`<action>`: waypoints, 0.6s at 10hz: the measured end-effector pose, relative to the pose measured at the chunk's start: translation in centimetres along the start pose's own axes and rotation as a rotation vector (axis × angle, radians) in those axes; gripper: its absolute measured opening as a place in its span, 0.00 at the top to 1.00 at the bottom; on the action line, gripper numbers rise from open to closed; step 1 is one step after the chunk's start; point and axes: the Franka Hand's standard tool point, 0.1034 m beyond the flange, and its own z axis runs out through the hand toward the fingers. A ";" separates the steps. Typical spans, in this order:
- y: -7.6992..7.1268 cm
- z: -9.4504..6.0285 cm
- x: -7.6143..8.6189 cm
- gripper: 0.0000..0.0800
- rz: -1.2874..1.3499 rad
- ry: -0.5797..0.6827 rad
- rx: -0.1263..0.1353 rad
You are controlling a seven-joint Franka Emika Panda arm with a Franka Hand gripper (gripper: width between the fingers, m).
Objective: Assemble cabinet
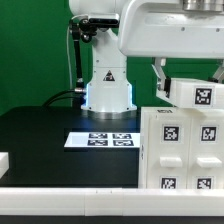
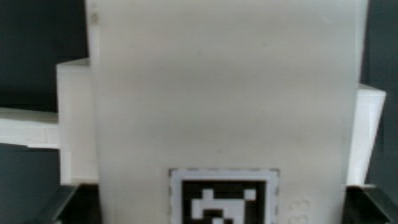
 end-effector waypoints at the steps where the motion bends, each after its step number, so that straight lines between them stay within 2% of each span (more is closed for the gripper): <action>1: 0.0 0.0 0.0 0.31 0.000 0.000 0.000; 2: 0.0 0.0 0.0 0.21 0.000 0.000 0.000; 6: 0.0 -0.1 0.1 0.19 -0.006 0.011 0.001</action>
Offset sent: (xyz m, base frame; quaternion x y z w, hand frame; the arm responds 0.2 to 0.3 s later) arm 0.0000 0.0000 0.0000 0.0000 0.0000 0.0000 1.0000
